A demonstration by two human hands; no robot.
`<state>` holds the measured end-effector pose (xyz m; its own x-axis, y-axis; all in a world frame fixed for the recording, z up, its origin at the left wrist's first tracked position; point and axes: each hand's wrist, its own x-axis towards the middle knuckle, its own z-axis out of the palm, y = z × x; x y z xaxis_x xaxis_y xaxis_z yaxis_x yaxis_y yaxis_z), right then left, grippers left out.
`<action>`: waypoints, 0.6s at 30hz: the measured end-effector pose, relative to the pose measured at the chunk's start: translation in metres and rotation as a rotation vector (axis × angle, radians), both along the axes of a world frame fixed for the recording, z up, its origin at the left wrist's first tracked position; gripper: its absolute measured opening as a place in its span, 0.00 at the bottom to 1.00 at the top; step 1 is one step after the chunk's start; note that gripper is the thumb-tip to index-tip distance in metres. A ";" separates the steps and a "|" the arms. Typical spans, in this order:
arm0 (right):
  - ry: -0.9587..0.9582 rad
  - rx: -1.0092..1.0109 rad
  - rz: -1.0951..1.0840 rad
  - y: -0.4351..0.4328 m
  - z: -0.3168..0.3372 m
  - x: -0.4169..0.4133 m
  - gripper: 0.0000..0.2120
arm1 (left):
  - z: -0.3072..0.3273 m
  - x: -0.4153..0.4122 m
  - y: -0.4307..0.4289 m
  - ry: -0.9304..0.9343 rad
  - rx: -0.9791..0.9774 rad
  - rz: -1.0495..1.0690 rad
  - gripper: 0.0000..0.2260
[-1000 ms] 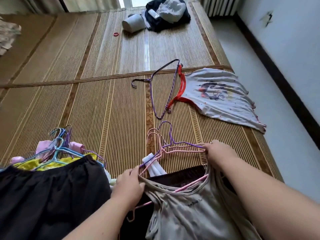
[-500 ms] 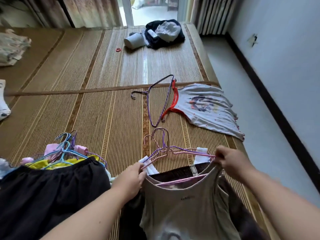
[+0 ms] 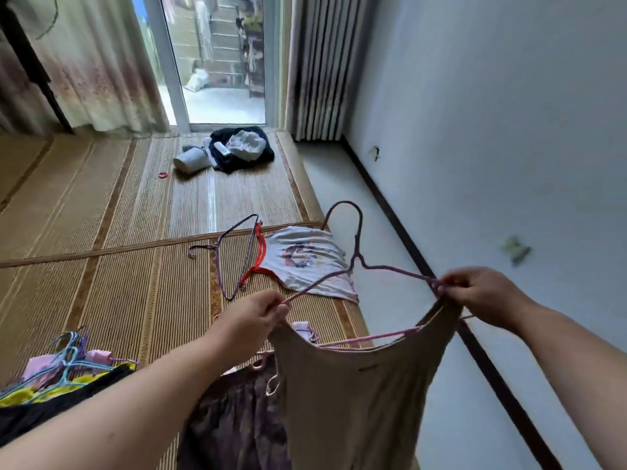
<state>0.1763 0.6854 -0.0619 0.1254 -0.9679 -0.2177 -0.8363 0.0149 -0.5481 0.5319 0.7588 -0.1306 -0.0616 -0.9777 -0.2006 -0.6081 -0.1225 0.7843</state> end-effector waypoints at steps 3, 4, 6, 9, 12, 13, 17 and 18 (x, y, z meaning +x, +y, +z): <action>-0.005 -0.050 -0.046 0.008 0.035 -0.034 0.08 | 0.034 -0.033 -0.019 -0.046 -0.084 -0.039 0.07; -0.001 -0.072 -0.068 0.011 0.043 -0.050 0.08 | 0.045 -0.047 -0.028 -0.069 -0.111 -0.059 0.06; -0.009 -0.114 -0.110 0.016 0.053 -0.083 0.09 | 0.061 -0.077 -0.042 -0.117 -0.160 -0.104 0.06; -0.025 -0.162 -0.166 0.019 0.056 -0.139 0.09 | 0.077 -0.130 -0.060 -0.142 -0.222 -0.158 0.06; -0.011 -0.165 -0.175 0.018 0.050 -0.207 0.09 | 0.086 -0.198 -0.080 -0.209 -0.268 -0.212 0.06; -0.017 -0.164 -0.173 0.013 0.049 -0.227 0.10 | 0.088 -0.218 -0.087 -0.240 -0.277 -0.223 0.06; -0.019 -0.194 -0.140 -0.027 0.048 -0.326 0.10 | 0.092 -0.327 -0.116 -0.287 -0.298 -0.174 0.06; -0.013 -0.202 -0.135 -0.036 0.048 -0.343 0.10 | 0.093 -0.348 -0.121 -0.281 -0.296 -0.164 0.06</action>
<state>-0.1669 0.6490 -0.0137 -0.0064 -0.9998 -0.0171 -0.8271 0.0149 -0.5619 0.1835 0.6375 -0.0380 -0.2044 -0.9773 0.0559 -0.7954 0.1991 0.5725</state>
